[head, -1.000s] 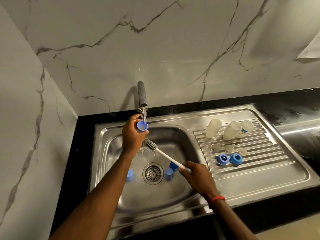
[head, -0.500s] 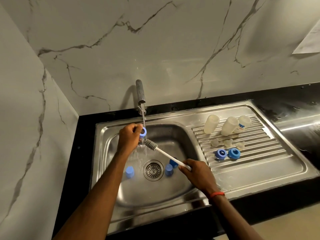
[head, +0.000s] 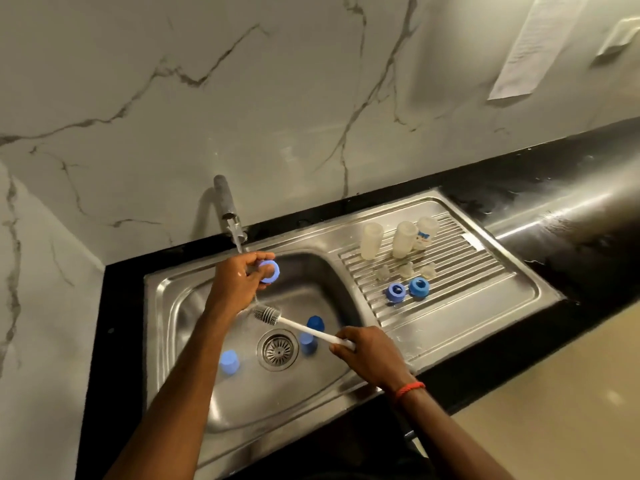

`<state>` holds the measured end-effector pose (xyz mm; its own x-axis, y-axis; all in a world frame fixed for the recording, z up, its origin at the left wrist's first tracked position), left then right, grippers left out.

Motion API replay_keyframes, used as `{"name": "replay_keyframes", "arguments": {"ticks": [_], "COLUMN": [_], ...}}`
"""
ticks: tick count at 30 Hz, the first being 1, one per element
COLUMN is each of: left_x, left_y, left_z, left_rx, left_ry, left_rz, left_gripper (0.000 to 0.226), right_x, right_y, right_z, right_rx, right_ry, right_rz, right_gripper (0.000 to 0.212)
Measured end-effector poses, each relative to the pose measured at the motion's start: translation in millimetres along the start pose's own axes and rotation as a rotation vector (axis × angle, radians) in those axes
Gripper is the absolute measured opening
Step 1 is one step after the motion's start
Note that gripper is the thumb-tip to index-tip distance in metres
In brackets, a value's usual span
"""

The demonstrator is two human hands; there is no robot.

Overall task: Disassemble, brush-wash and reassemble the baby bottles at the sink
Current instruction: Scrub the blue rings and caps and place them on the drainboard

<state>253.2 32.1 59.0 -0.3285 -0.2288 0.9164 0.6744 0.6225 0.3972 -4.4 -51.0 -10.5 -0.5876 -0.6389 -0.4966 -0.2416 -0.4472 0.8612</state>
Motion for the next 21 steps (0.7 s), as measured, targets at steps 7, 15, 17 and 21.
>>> {"name": "replay_keyframes", "arguments": {"ticks": [7,15,17,21], "left_x": [38.8,73.0,82.0,93.4], "left_y": [-67.7,-160.0,-182.7,-224.1], "left_z": [-0.2,8.4,8.3,3.4], "left_rx": [-0.271,-0.374,-0.383,-0.429], "left_ry": [0.024,-0.088,-0.127,-0.184], "left_rz": [0.155,-0.085,-0.129,-0.227], "left_gripper": [0.025,0.048,0.047,0.054], "right_x": [2.4,10.6,13.9,16.7], "right_y": [4.7,1.9,2.9,8.4], "right_z": [11.8,19.2,17.7,13.8], "right_rx": [-0.022,-0.093,-0.115,-0.156], "right_ry": [0.017,0.074,0.085,0.116], "right_rz": [0.053,0.083,0.075,0.047], "right_gripper": [0.035,0.039,0.039,0.037]}}
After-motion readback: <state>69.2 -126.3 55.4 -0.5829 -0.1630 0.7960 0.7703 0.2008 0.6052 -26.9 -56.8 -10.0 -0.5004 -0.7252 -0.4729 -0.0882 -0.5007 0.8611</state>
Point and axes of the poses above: each hand's wrist, its own z-axis away from the middle knuckle, its own y-axis out of the back of the hand, x = y × z, the point moved 7 cm from there along -z, towards the middle knuckle
